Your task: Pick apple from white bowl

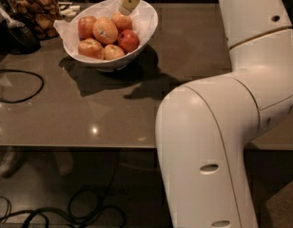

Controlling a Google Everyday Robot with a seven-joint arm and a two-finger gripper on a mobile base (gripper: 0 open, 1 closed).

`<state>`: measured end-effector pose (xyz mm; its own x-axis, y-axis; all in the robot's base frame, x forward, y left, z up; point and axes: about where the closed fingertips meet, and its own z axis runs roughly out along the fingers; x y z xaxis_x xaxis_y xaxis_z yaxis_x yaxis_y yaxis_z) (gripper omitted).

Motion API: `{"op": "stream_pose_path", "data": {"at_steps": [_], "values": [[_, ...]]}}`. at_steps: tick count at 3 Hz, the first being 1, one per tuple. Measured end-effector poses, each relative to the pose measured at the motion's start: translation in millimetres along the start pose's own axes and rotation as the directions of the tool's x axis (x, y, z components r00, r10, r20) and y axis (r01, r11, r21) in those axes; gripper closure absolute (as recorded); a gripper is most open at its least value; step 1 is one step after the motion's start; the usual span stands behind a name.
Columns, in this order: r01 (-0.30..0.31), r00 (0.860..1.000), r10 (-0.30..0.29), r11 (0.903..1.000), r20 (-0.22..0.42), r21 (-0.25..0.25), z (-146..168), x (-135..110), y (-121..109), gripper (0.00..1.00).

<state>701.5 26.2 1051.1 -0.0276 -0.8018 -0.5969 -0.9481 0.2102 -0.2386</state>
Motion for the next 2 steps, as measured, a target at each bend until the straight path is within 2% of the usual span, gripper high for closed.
{"op": "stream_pose_path", "data": {"at_steps": [1, 2], "values": [[-0.017, 1.000, 0.017, 0.9998, -0.016, -0.003, 12.7, -0.6, -3.0, 0.15], [-0.024, 0.999, 0.024, 0.9997, -0.037, -0.009, 25.1, -1.9, -3.9, 0.33]]}}
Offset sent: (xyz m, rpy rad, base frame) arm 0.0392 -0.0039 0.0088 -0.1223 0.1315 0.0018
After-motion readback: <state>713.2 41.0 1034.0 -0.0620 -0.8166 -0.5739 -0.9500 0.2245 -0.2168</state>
